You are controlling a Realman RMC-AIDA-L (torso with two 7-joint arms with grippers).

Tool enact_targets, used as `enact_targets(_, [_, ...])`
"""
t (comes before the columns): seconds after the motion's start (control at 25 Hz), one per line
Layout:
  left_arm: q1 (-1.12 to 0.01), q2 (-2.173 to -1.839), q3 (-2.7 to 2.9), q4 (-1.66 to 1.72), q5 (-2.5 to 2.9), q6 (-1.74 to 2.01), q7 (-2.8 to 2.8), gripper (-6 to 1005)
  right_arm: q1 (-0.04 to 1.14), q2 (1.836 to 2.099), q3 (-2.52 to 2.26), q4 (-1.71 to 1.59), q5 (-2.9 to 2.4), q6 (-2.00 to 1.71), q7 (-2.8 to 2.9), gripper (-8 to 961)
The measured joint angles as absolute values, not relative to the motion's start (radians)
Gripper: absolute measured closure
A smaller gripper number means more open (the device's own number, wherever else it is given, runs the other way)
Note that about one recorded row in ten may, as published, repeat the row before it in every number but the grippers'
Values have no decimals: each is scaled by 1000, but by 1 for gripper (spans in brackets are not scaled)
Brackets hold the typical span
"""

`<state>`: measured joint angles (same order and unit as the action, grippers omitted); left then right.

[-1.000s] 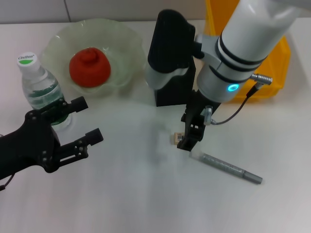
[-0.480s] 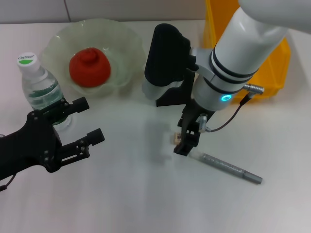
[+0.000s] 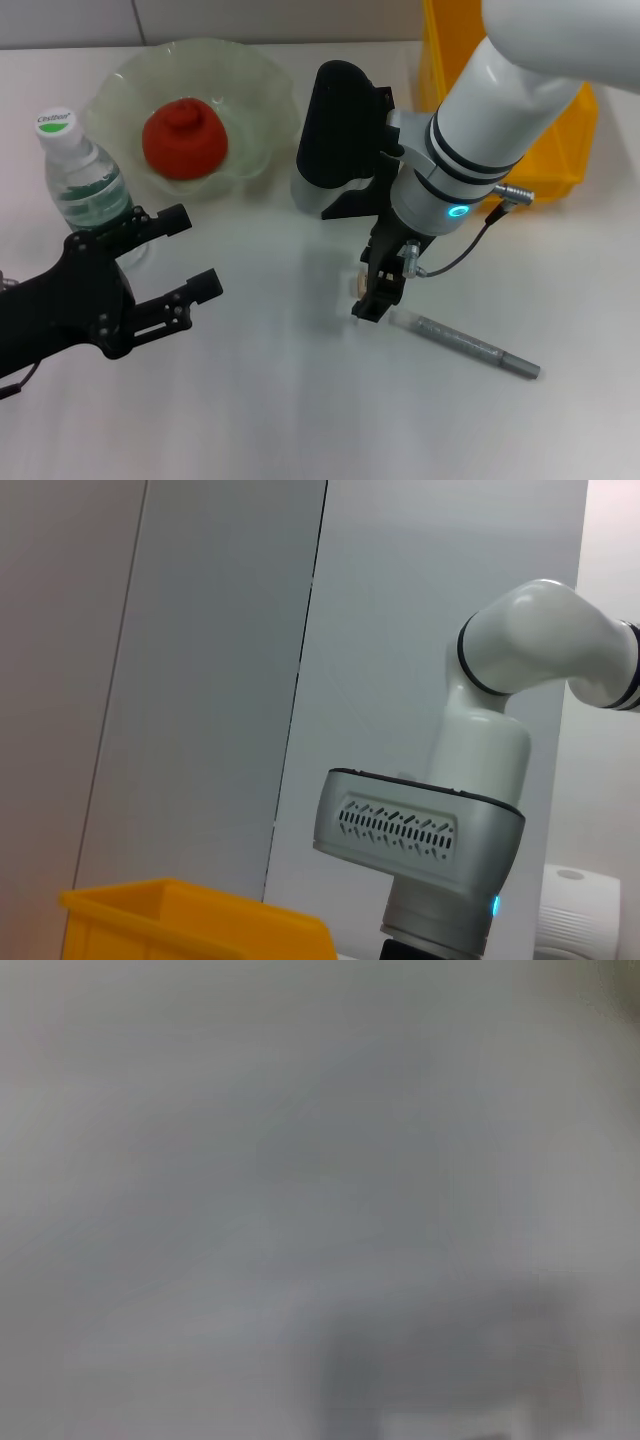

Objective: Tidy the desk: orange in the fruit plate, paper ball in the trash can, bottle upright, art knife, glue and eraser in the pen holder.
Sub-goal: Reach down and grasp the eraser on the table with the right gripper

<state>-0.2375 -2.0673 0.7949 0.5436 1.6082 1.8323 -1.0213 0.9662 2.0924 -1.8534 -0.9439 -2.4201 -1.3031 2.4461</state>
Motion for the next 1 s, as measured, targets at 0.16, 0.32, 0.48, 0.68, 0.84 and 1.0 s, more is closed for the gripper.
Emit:
enact_targets(0.16, [-238,-2067,795,542,1608,1832,-1015,210,965,2092,-1864,-943,-2413,-1294,2446,347])
enact_targets(0.32, [-239,-2067,795,534,1608,1831,-1012,210,965,2092,-1873,-939,-2406,-1288,2445,350])
enact_targets(0.48, [-240,-2066,795,533,1608,1828,-1011,210,966,2092,-1873,-932,-2406,-1279,2445,354])
enact_targets(0.68, [-239,-2066,795,532,1609,1828,-1011,210,965,2092,-1873,-931,-2405,-1277,2445,359])
enact_targets(0.84, [-239,-2066,795,532,1609,1827,-1000,210,964,2092,-1870,-922,-2405,-1276,2445,363])
enact_targets(1.0, [-239,-2067,794,519,1609,1827,-986,210,964,2092,-1865,-920,-2405,-1276,2445,366])
